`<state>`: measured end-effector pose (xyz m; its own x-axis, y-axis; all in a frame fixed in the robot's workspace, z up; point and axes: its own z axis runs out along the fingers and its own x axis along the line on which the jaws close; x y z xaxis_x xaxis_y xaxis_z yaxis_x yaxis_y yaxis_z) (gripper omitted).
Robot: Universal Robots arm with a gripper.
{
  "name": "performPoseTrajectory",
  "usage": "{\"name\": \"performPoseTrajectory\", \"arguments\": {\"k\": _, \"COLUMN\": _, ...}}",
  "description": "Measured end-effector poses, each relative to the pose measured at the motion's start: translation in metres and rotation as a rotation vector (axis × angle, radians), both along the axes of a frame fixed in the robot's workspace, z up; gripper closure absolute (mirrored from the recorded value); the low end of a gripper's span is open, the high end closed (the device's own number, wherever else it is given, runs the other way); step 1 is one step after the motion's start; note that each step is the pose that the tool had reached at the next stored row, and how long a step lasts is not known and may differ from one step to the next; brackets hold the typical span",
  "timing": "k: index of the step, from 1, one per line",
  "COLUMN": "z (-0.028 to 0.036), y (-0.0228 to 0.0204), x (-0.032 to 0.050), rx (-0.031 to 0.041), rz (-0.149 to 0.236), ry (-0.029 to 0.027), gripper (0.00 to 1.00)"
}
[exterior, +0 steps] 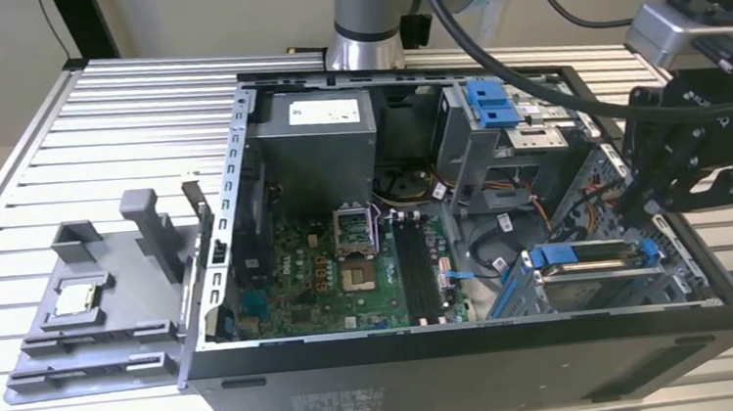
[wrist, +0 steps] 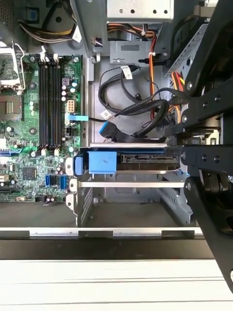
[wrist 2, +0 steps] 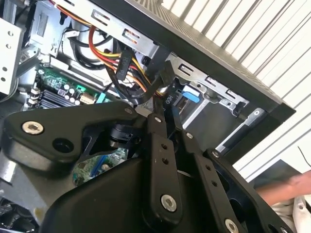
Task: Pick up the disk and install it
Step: 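Insert the first disk wire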
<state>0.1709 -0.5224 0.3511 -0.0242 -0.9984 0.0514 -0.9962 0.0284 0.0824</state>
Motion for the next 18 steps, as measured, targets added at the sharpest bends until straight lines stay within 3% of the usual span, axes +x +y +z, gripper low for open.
{"name": "performPoseTrajectory", "arguments": {"k": 6, "z": -0.0002, "y": -0.0036, "x": -0.0025, "rx": 0.0001, "rz": -0.008, "ry": 0.0, "gripper": 1.0}}
{"name": "performPoseTrajectory", "arguments": {"k": 18, "z": -0.0001, "y": -0.0039, "x": -0.0034, "rx": 0.0, "rz": -0.008, "ry": -0.0043, "gripper": 1.0}}
